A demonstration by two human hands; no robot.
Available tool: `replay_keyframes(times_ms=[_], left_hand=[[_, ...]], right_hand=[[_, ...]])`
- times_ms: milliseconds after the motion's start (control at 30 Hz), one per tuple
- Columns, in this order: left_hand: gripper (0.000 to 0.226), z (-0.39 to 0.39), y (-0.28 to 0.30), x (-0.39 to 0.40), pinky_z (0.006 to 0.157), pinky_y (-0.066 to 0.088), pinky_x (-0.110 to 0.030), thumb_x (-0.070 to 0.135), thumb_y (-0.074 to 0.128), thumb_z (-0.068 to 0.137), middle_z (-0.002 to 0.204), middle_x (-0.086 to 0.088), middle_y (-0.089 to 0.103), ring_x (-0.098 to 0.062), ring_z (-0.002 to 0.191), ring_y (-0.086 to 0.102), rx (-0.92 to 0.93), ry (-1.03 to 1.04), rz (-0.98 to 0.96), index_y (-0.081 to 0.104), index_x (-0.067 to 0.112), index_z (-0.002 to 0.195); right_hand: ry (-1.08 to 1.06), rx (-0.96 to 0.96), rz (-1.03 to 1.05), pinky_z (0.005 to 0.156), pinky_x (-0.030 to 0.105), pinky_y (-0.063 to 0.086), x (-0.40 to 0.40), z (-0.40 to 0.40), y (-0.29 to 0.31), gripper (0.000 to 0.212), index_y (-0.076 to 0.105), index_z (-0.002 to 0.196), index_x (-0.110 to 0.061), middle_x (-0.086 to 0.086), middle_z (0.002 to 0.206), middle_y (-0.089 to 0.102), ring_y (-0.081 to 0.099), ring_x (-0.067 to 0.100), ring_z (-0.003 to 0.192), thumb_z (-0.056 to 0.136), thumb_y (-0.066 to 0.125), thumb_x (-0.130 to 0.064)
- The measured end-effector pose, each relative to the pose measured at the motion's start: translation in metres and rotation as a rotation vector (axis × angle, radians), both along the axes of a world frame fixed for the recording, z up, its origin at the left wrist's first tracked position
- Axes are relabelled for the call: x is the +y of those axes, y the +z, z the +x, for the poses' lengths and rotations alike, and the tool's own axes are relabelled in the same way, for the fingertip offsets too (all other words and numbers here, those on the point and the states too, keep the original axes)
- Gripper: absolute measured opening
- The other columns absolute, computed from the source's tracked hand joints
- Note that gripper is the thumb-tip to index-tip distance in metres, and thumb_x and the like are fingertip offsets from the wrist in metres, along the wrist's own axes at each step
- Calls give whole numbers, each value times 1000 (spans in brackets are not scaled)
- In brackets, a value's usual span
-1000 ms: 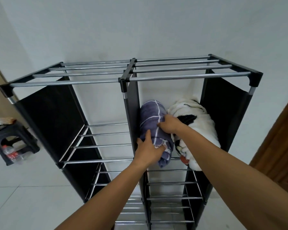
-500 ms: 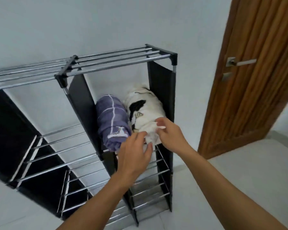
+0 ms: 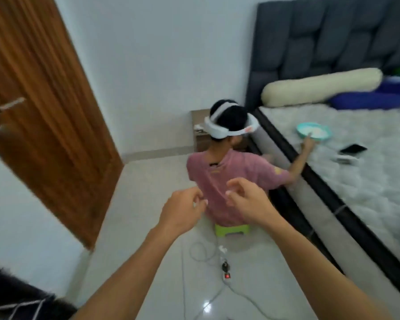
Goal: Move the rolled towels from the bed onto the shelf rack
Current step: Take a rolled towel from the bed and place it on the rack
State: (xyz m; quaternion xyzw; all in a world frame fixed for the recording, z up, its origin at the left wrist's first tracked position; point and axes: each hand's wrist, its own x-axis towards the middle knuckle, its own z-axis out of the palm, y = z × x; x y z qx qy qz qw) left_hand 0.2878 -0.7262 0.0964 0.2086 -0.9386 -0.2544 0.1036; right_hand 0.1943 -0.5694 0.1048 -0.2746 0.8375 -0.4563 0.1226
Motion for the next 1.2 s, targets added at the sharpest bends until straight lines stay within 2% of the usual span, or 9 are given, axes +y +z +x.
replay_keyframes(times_ms=[67,200,367,467,600,867,1000,1100,1200], left_hand=[[21,-43,-5,59,81,53,-36,37,60,85,86,5,69,-21,89,66,-33,-194,27,66,21,97],[21,-108,-11,186,81,50,-31,35,63,84,86,3,70,-20,91,65,-116,-537,79,68,19,98],[28,-174,-28,326,73,45,-25,36,64,86,80,-1,63,-16,81,59,-362,-858,142,70,11,95],[24,-204,-42,399,65,47,-27,36,64,87,71,-5,58,-18,71,56,-461,-932,257,63,13,80],[24,-237,-62,479,47,39,-20,36,60,89,84,-9,53,-17,68,55,-594,-867,415,52,14,83],[36,-311,-99,563,82,48,-38,37,57,91,109,-4,57,-21,96,56,-768,-533,673,52,10,113],[36,-374,-105,577,91,43,-45,35,55,92,125,-11,54,-31,124,49,-836,-313,870,49,14,121],[55,-429,-130,581,78,49,-46,44,65,78,117,-18,64,-38,106,61,-951,-237,937,53,15,123],[56,-466,-154,585,84,52,-53,44,70,75,111,-20,65,-42,96,63,-1048,-170,999,59,8,116]], right_hand=[[-184,-38,20,73,24,49,78,-14,-4,10,64,96,-23,-5,82,66,65,15,79,87,62,-18],[-571,-138,-54,77,37,55,224,-21,-16,18,61,78,-28,1,73,70,70,21,69,86,60,-12],[-897,-208,-107,72,35,53,367,-8,-35,10,63,84,-20,7,76,72,69,19,66,88,60,-12],[-1042,-252,-103,62,28,49,440,-8,-47,16,61,78,-23,0,67,67,62,6,52,87,60,-10],[-1164,-282,-58,71,39,52,520,-23,-70,16,61,75,-26,2,69,69,64,18,64,83,63,-13],[-1279,-375,-55,77,46,56,612,-87,-92,7,67,91,-14,4,73,70,69,26,73,86,64,-11],[-1234,-364,39,80,40,54,624,-165,-86,22,66,107,-11,4,89,72,68,22,84,88,62,-19],[-1181,-328,102,74,27,42,626,-239,-78,33,60,119,-11,4,106,68,59,18,89,90,61,-26],[-1134,-308,133,71,25,41,625,-313,-73,40,53,129,-9,8,115,63,56,20,94,92,58,-24]])
